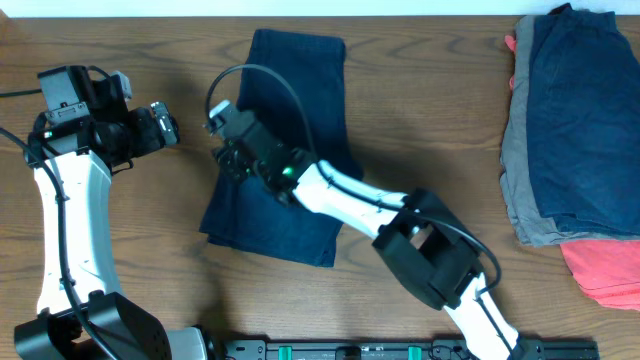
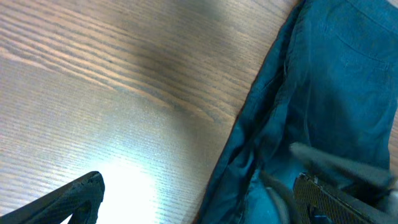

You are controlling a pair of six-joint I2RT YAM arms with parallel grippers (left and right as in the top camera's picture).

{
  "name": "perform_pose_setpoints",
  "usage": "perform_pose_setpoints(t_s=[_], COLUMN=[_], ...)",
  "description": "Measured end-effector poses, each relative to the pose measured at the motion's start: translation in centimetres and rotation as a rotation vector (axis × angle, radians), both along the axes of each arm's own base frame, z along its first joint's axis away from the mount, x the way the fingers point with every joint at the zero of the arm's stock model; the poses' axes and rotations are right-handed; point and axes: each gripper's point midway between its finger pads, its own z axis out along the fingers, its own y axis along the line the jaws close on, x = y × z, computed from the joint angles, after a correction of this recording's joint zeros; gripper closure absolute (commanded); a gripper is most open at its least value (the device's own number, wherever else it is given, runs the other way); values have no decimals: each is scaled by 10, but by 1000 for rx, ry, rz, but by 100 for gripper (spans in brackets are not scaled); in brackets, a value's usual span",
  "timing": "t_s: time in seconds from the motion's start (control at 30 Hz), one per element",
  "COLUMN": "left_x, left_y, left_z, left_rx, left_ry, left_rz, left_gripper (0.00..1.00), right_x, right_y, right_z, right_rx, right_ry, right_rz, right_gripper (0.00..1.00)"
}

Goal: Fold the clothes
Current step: 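Release the shorts and pull the right gripper back toward the stack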

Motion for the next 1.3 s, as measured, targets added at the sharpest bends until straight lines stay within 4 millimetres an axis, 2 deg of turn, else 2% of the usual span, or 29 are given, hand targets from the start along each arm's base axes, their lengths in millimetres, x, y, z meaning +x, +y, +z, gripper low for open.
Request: perform_pose_setpoints(t_s=[0.1, 0.23, 0.43, 0.53, 0.7, 0.83, 0.93, 1.07, 1.17, 1.2, 1.3], left_x=[-1, -1, -3, -3, -4, -5, -6, -6, -6, -6, -7], left_y=[0, 0, -1, -1, -1, -2, -2, -2, -2, -2, -2], left_z=[-1, -1, -2, -2, -2, -3, -3, -3, -4, -4, -4], left_rx=[-2, -2, -5, -6, -7, -9, -9, -10, -10, -10, -12], left_ry=[5, 5, 14, 16, 19, 26, 28, 28, 29, 29, 34], left_rz=[0, 0, 0, 0, 0, 0, 0, 0, 0, 0, 0], left_gripper=[2, 2, 2, 2, 2, 2, 2, 2, 3, 3, 3], right_x=[-6, -5, -1, 0, 2, 8, 15, 19, 19, 19, 16], right_y=[2, -6, -11, -13, -17, -19, -31, -71, -117, -141, -194], right_z=[-18, -40, -43, -43, -32, -5, 15, 25, 31, 33, 40], right_rx=[-29, -77, -83, -91, -143, -176, -210, -287, -341, -366, -412], right_ry=[16, 45, 52, 57, 77, 96, 127, 232, 344, 395, 515], right_rz=[-15, -49, -90, -103, -120, -132, -150, -177, -219, -249, -325], right_gripper=[62, 68, 97, 99, 100, 99, 99, 99, 99, 99, 99])
